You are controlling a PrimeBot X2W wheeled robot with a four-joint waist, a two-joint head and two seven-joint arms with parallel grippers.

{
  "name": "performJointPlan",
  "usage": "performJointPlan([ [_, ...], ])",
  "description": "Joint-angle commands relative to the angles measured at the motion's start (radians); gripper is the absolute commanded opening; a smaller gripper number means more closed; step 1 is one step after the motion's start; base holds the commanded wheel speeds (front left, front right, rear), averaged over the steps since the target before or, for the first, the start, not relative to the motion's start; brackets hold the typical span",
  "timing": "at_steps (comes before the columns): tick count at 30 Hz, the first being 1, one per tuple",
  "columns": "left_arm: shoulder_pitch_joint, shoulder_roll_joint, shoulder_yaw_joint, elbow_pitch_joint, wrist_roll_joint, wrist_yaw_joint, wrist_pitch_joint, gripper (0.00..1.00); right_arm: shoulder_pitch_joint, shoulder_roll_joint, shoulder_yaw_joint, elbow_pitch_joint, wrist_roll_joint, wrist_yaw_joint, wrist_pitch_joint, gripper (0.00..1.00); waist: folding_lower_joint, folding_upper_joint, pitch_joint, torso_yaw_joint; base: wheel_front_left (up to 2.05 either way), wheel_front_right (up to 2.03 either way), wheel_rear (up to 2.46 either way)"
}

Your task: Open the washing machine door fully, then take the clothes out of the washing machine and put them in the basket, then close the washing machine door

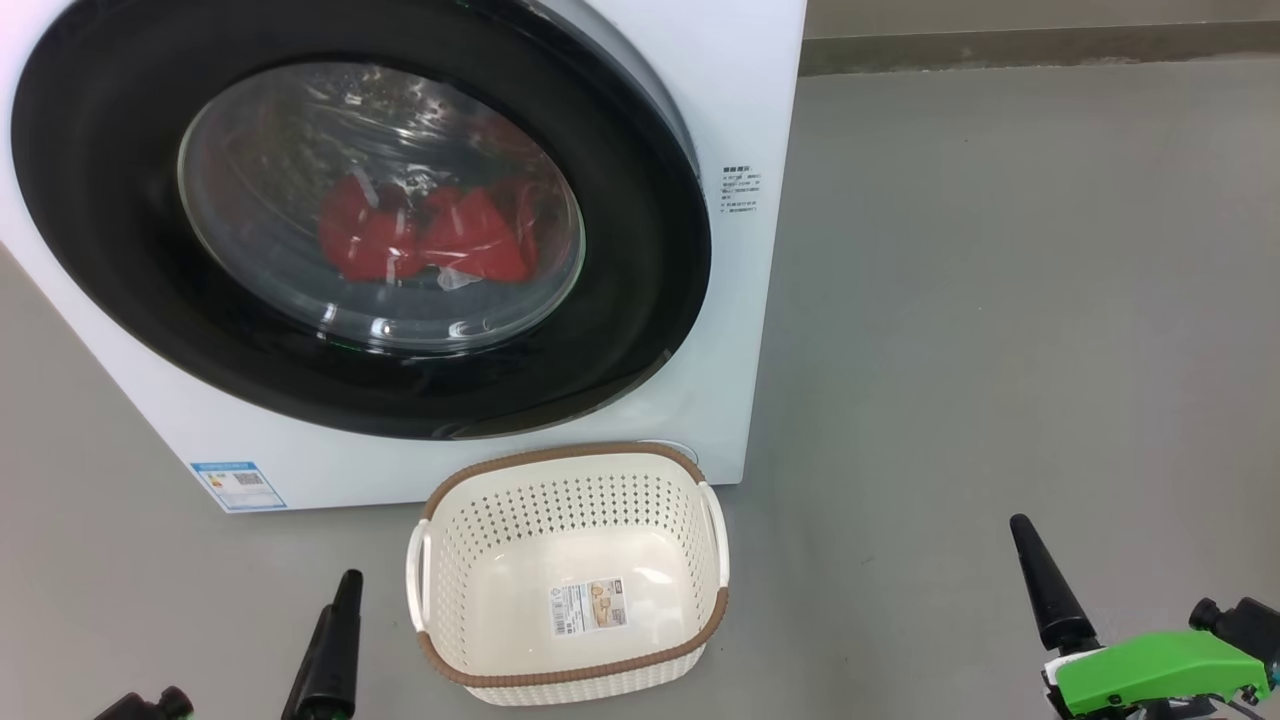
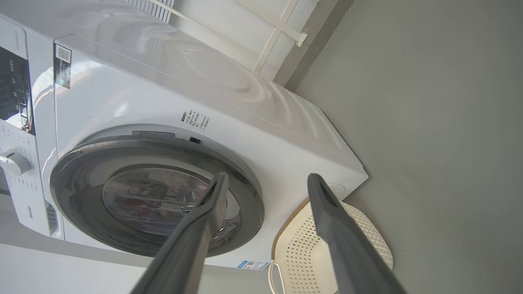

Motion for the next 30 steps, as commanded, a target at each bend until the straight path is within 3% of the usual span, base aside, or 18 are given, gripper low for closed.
performJointPlan([
  [1, -0.002, 0.016, 0.01, -0.038, 0.029, 0.006, -0.011, 1.0, -0.006, -0.02, 0.009, -0.03, -0.028, 0.0, -0.012, 1.0, -0.0001, 0.0, 0.0, 0.0, 0.0, 0.0, 0.0],
  [17, 0.014, 0.018, -0.022, -0.084, 0.299, 0.038, -0.061, 1.0, 0.006, -0.04, 0.045, -0.028, -0.234, 0.0, -0.062, 1.0, -0.0001, 0.0, 0.003, 0.0, 0.0, 0.0, 0.0],
  [30, 0.024, 0.02, -0.034, -0.105, 0.458, 0.059, -0.1, 1.0, 0.014, -0.048, 0.05, -0.032, -0.361, 0.0, -0.1, 1.0, -0.0001, 0.0, 0.006, 0.001, 0.0, 0.0, 0.0],
])
